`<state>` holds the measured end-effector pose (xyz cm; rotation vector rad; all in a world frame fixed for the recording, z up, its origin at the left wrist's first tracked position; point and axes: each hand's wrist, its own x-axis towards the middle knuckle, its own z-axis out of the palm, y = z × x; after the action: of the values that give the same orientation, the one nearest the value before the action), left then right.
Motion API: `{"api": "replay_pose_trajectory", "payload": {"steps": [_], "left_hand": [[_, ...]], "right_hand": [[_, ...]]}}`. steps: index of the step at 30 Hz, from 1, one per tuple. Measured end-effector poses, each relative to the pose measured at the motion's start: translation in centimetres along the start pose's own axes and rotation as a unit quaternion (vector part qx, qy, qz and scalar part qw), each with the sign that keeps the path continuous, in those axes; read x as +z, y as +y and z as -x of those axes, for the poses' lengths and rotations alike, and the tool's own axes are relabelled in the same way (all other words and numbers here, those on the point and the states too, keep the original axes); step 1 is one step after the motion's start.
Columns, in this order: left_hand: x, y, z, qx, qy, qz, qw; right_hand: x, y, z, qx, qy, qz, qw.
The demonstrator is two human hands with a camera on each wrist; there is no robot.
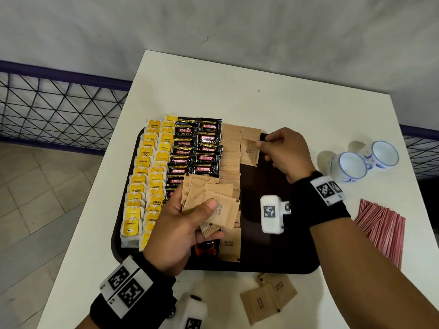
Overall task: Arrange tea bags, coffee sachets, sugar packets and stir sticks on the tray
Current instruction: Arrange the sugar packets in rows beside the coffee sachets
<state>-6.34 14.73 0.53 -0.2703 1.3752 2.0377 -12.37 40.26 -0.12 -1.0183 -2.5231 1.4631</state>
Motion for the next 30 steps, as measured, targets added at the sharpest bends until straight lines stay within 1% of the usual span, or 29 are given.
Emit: {"api": "replay_pose_trajectory", "payload": {"steps": [1, 2, 4, 5, 7, 8, 11, 15, 21, 26, 30], "left_hand": [[0.1, 0.1, -0.1, 0.003, 0.000, 0.003, 1.000], [0.2, 0.1, -0.2, 0.005, 0.000, 0.007, 1.000], [0.6, 0.2, -0.4, 0.012, 0.003, 0.012, 1.000], [0.8, 0.2, -0.5, 0.018, 0.005, 0.012, 1.000], [1.2, 0.1, -0.7, 0.024, 0.011, 0.008, 1.000], [1.4, 0.0, -0.7, 0.025, 0.015, 0.007, 1.000], [1.9, -0.3, -0.8, 0.021, 0.020, 0.009, 1.000], [1.7, -0.1, -0.8, 0.009, 0.018, 0.026, 0.999], [1.1, 0.1, -1.1, 0.003, 0.026, 0.041, 0.999], [1.3, -0.1, -1.2, 0.015, 0.033, 0.009, 0.999], [1.4, 0.2, -1.3, 0.020, 0.041, 0.023, 0.999]], "right_hand": [[-0.2, -0.4, 1.4, -0.010, -0.027, -0.019, 0.999], [-0.4, -0.8, 3.0, -0.011, -0.071, -0.045, 0.996], [-0.8, -1.3, 6.2, 0.002, -0.177, -0.088, 0.980], [-0.9, -1.3, 7.4, 0.012, -0.223, -0.093, 0.970], [-0.6, -0.9, 9.2, 0.024, -0.283, -0.092, 0.954], [-0.3, -0.6, 9.7, 0.027, -0.296, -0.095, 0.950], [0.7, 0.3, 10.3, 0.026, -0.289, -0.119, 0.949], [0.8, 0.6, 10.2, 0.022, -0.276, -0.154, 0.949], [0.8, 0.8, 10.2, -0.029, -0.242, -0.177, 0.953], [1.0, 0.4, 10.4, -0.095, -0.236, -0.126, 0.959], [0.4, 0.3, 9.9, -0.078, -0.267, -0.115, 0.954]]}}
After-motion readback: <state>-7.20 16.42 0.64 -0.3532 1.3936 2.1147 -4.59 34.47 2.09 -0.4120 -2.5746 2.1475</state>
